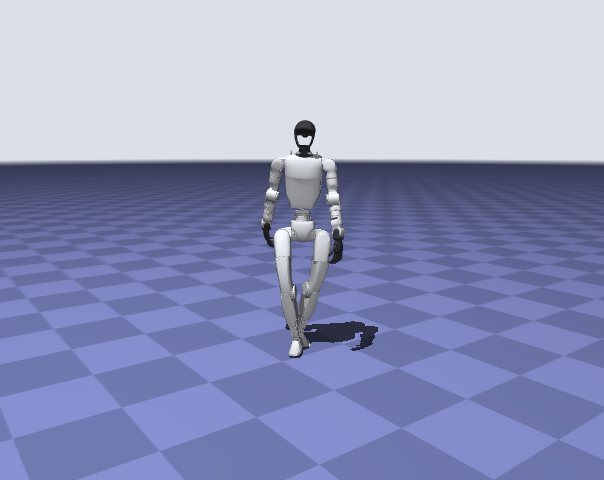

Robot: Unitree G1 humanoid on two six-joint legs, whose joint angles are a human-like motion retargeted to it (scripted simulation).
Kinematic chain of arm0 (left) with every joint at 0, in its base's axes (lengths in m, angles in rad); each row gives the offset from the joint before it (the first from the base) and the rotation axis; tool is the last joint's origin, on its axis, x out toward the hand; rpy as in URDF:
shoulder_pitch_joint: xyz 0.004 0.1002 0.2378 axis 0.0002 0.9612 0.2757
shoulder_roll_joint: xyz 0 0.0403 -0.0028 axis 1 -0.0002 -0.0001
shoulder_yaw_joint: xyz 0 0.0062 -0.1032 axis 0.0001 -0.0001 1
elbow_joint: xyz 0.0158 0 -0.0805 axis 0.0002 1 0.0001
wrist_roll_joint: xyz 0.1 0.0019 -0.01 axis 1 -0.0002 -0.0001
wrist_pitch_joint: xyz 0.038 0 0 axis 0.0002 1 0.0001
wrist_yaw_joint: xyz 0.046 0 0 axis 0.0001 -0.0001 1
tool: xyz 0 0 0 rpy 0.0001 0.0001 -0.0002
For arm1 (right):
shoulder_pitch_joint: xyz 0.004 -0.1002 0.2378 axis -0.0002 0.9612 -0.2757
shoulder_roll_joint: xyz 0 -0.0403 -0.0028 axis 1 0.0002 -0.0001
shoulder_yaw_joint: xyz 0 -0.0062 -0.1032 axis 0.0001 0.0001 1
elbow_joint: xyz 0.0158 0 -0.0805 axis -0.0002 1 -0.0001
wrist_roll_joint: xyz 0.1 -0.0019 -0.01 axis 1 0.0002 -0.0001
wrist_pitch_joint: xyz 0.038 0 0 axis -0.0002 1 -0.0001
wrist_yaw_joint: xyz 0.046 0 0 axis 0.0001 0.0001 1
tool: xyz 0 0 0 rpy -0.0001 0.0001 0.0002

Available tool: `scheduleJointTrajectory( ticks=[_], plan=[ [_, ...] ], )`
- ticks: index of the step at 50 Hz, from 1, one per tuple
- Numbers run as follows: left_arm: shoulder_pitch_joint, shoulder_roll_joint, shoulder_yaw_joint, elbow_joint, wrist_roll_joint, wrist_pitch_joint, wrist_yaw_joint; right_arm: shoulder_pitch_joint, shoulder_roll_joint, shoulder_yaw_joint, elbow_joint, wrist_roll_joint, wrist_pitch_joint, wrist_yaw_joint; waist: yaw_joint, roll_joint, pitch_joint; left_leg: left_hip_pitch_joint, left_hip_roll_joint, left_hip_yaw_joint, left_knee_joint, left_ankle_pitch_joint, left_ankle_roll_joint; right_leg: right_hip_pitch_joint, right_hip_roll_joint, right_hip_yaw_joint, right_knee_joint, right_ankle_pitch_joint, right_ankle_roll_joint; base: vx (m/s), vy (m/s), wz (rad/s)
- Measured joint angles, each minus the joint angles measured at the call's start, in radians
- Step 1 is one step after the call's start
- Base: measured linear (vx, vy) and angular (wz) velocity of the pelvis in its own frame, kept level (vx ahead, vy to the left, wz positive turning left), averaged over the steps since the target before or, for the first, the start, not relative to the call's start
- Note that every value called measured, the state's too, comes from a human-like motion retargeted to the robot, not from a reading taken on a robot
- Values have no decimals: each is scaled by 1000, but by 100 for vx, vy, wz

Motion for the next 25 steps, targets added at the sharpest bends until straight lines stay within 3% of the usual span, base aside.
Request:
scheduleJointTrajectory(
  ticks=[3, 7, 10, 15, 18, 21, 22, 23, 25],
  plan=[
    [-5, -5, -7, -11, -13, -9, -11, 15, -1, 5, 14, -12, 7, 9, 4, -21, 3, 62, -22, -20, -13, -20, 0, 35, 5, 8, -85, 170, -98, 47, -12, 32],
    [23, -22, 7, -19, 5, -13, -1, 12, 4, -4, 25, -24, 21, 15, 31, -22, -21, 110, -22, -38, -12, -32, 0, 101, -32, -227, -73, 109, -161, 48, -9, 5],
    [72, -40, 22, -13, 10, -20, 8, -4, 5, -6, 15, -9, 24, 7, 21, -35, -22, 152, -26, -56, 18, -24, 0, 120, -12, -87, -61, 116, -122, 51, -9, 31],
    [172, -54, 66, 33, 33, -11, 30, -54, 24, 11, -5, 13, 21, -19, 49, -75, -36, 167, -22, 24, 201, 80, 0, 260, -28, -99, -181, 76, -125, 54, -13, -5],
    [220, -62, 88, 61, 50, -7, 66, -114, 44, 11, -7, 38, 24, -53, 83, -110, -21, 25, -15, -38, 505, 166, 0, 328, -76, -133, -257, 96, -108, 29, -9, 60],
    [252, -49, 95, 90, 37, -9, 106, -173, 61, 20, -33, 50, 5, -45, -100, -84, -29, -186, 36, -319, 857, 53, 0, 380, -42, -390, -346, 89, -105, 26, -33, 335],
    [266, -48, 119, 93, 25, -11, 124, -195, 62, 36, -41, 46, -4, -37, -93, -75, -28, -253, 65, -327, 952, 15, 0, 390, -20, -399, -373, 91, -117, 24, -59, -111],
    [281, -59, 173, 90, 10, -11, 145, -222, 56, 67, -47, 35, -11, -31, 35, -88, -25, -321, 103, -197, 1023, -2, 0, 390, -25, -276, -389, 107, -135, 18, -29, -268],
    [295, -62, 212, 93, -12, 29, 185, -270, 59, 58, -58, 10, -10, -35, 77, -59, -29, -389, 137, -205, 1059, -43, 0, 396, 15, -287, -420, 113, -128, 18, 17, -115]
  ],
)
